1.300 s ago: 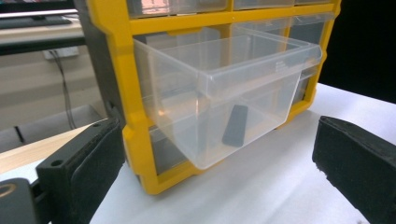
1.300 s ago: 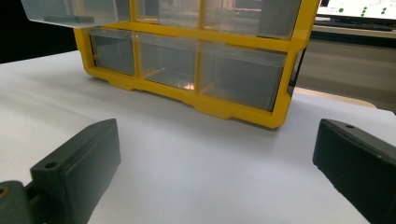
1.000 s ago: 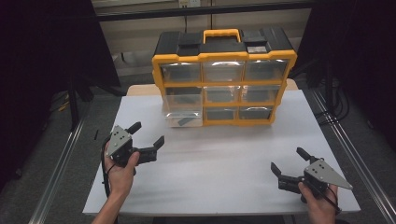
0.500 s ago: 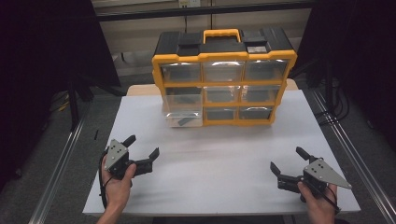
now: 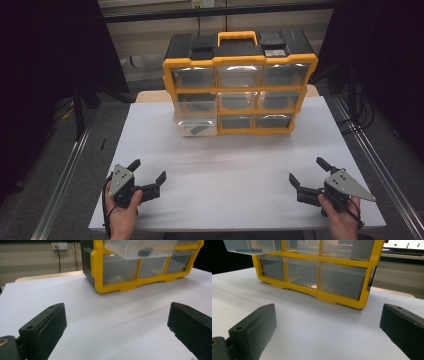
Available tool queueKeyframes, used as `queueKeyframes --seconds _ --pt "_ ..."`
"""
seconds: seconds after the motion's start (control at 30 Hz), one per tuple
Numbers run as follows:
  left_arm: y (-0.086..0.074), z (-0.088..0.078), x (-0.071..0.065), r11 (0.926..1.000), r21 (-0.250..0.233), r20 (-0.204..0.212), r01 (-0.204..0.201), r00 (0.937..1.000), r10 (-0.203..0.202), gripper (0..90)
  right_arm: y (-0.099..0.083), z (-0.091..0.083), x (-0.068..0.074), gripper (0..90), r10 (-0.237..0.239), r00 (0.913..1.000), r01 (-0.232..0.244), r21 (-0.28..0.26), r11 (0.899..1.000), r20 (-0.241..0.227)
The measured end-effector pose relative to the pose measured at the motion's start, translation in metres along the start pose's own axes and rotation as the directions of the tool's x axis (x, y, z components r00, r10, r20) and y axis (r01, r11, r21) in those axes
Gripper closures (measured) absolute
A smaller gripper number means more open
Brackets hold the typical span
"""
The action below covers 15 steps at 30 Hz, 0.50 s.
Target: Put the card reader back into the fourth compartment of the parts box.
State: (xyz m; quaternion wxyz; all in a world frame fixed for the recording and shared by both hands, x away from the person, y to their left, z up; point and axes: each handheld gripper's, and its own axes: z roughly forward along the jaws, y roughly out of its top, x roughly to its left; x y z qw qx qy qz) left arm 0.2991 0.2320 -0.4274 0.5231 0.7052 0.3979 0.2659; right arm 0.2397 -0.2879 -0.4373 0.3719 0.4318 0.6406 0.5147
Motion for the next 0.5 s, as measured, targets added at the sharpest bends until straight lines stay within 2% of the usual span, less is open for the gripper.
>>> queueKeyframes --seconds 0.1,0.17,0.23,0.27,0.3,0.37,0.5 --pt "-0.003 -0.002 -0.001 1.0000 0.000 0.000 0.006 1.0000 -0.006 2.3 0.000 0.000 0.000 0.9 0.000 1.0000 0.000 -0.003 1.000 -0.002" --pt "-0.004 -0.004 -0.002 0.9998 -0.019 -0.018 0.008 0.9998 -0.008 2.3 0.000 0.000 0.000 0.9 -0.001 1.0000 0.001 0.000 1.000 0.000" --pt "-0.007 -0.005 -0.002 0.9991 -0.043 -0.059 0.002 0.9982 -0.004 2.2 0.000 0.000 0.000 0.9 0.000 1.0000 0.000 -0.002 1.000 -0.003" --pt "-0.009 -0.005 -0.001 0.9991 -0.039 -0.062 0.014 0.9979 -0.016 2.2 0.000 0.001 0.000 0.9 0.001 1.0000 -0.001 -0.003 1.000 -0.003" --pt "-0.010 -0.004 0.001 0.9989 -0.026 -0.049 0.039 0.9980 -0.040 2.2 0.000 0.001 0.000 0.9 0.000 1.0000 0.000 -0.001 1.000 -0.003" --pt "-0.013 -0.002 0.002 0.9984 -0.007 -0.040 0.057 0.9976 -0.057 2.2 0.000 0.001 0.000 1.0 0.000 1.0000 0.000 0.000 1.000 -0.003" --pt "-0.012 0.000 0.002 0.9994 -0.001 -0.035 0.034 0.9988 -0.034 2.2 -0.001 0.001 -0.001 1.0 0.004 1.0000 -0.004 0.007 1.000 -0.008"
